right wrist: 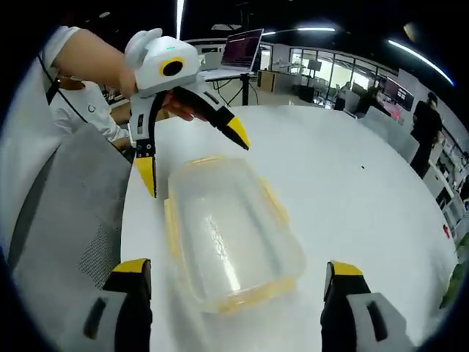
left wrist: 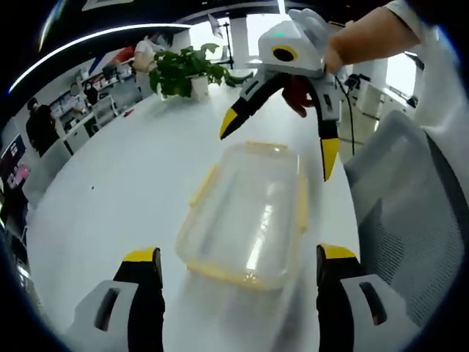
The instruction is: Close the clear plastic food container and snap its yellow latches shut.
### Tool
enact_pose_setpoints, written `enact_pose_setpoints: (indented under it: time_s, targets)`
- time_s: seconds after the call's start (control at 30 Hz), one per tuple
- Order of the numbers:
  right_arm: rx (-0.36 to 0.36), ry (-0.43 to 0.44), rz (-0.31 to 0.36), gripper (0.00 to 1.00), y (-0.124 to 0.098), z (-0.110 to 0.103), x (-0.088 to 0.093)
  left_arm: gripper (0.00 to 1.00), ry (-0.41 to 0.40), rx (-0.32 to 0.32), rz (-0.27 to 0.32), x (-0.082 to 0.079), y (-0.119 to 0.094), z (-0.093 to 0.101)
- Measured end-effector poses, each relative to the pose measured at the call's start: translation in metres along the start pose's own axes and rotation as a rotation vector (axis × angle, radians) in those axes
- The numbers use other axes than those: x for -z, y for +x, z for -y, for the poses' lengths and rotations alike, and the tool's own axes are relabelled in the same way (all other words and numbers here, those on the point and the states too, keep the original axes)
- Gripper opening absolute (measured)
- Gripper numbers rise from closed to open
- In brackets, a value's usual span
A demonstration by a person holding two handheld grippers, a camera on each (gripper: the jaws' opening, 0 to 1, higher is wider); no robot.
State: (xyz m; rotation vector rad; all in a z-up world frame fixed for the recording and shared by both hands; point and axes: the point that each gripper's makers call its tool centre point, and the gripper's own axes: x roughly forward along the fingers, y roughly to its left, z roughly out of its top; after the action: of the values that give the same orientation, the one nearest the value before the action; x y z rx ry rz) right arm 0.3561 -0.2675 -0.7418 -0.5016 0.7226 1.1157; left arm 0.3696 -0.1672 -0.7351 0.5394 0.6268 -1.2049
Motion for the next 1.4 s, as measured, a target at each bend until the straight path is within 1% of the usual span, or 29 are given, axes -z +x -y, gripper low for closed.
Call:
enact_pose_setpoints:
  time_s: [0.07,0.13,0.2,0.3,0.37,0.53,0.63,0.73,0.8,1.07,1.3,1.4]
  targets:
    - [-0.008,0.007,0.001,0.96,0.001,-0.001,0.001,0.85,0.004,0.006,0.000,0.000,0.002,0.001]
    - [-0.006,-0.006,-0.007,0.94,0.001,-0.001,0.003,0.83,0.010,0.020,0.002,-0.001,0.003,0.004]
    - [-0.012,0.000,-0.008,0.93,0.002,-0.002,0.004,0.82,0.025,0.014,-0.003,-0.001,0.004,0.004]
    - [-0.009,-0.009,-0.013,0.90,0.004,0.000,0.005,0.83,0.019,0.014,-0.004,0.000,0.006,0.004]
    - [-0.009,-0.002,-0.012,0.89,0.006,0.000,0.003,0.83,0.028,0.012,-0.020,0.003,0.008,0.004]
    - [-0.012,-0.020,-0.017,0.86,0.010,-0.002,0.000,0.79,0.027,0.016,-0.025,0.005,0.010,0.005]
    - [-0.004,-0.045,-0.022,0.80,0.011,0.000,0.000,0.78,0.025,0.015,-0.028,0.004,0.011,0.005]
    - [0.014,-0.056,-0.032,0.76,0.011,0.004,0.001,0.76,0.028,0.006,-0.029,0.004,0.012,0.003]
    - [0.008,-0.064,-0.033,0.76,0.012,0.003,0.001,0.72,0.036,-0.007,-0.034,0.005,0.012,0.000]
    - [0.007,-0.065,-0.015,0.75,0.011,0.003,0.000,0.72,0.037,-0.012,-0.038,0.005,0.012,0.000]
    - [0.007,-0.066,-0.022,0.75,0.012,0.002,0.000,0.71,0.037,-0.015,-0.045,0.006,0.011,0.000]
    - [0.006,-0.067,-0.022,0.75,0.014,0.001,-0.003,0.71,0.036,-0.015,-0.046,0.008,0.009,-0.001]
